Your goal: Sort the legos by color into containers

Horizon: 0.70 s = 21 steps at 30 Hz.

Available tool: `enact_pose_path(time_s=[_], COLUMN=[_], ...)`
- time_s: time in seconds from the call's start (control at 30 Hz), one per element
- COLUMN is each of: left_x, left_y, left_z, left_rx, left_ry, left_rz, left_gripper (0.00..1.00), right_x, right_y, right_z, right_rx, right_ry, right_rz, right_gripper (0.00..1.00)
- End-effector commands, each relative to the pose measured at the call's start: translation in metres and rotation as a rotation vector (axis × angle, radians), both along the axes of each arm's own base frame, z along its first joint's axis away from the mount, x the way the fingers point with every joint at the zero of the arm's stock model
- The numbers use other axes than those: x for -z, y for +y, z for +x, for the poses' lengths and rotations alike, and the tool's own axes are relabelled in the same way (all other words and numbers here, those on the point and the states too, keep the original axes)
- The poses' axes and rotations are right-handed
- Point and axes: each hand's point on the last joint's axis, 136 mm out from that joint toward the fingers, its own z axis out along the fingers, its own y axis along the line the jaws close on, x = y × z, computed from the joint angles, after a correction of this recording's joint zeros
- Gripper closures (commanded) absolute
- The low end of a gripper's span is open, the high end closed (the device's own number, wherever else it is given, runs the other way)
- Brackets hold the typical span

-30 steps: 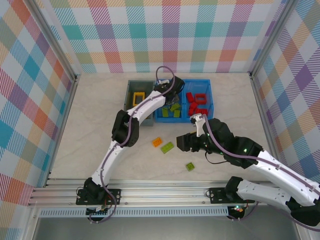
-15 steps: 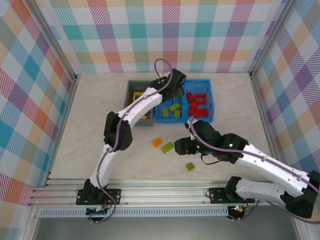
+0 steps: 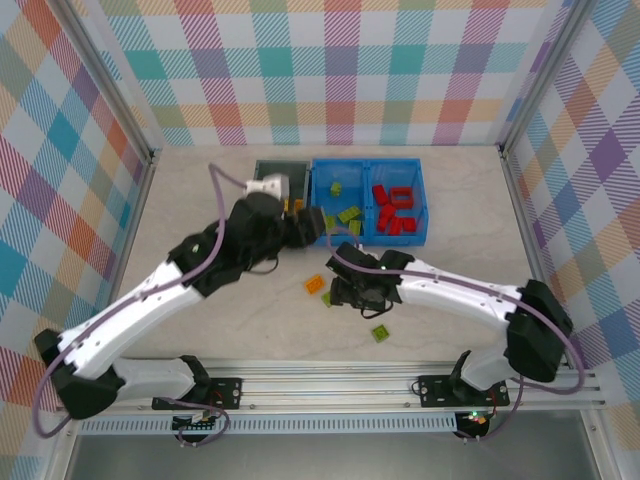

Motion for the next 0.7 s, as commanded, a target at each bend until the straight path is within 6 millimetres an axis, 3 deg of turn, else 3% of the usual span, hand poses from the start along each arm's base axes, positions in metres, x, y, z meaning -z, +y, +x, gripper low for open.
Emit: enact_pose_path(time_s=[0.0,0.2,0.4,0.67], left_x=[0.028,0.049,0.059,0.063], left_y=[0.004,0.049,0.09,0.095], left_z=[-0.036,-0.085,-0.106,-0.109], left_rx=[0.145,0.196,0.142,0.135], left_ry=[-0.028,-0.029,-0.024,-0.012], left_rz=[0.001,-0.046,-0.057,-0.058], left_gripper=[0.33,0.33,0.33,0.33], right_x=[0.007,0.038,0.058,0.073], right_y=[0.013,0.018,0.032,0.036], right_z=[0.011,0.027,0.044,0.048], right_rx=[0.274,0.484,0.548,0.585], right_ry=[0.067,0.17,0.222,0.249], right_rz=[0.069,0.098,0.156,0.129], right_gripper=[0.28,0.28,0.29,0.35])
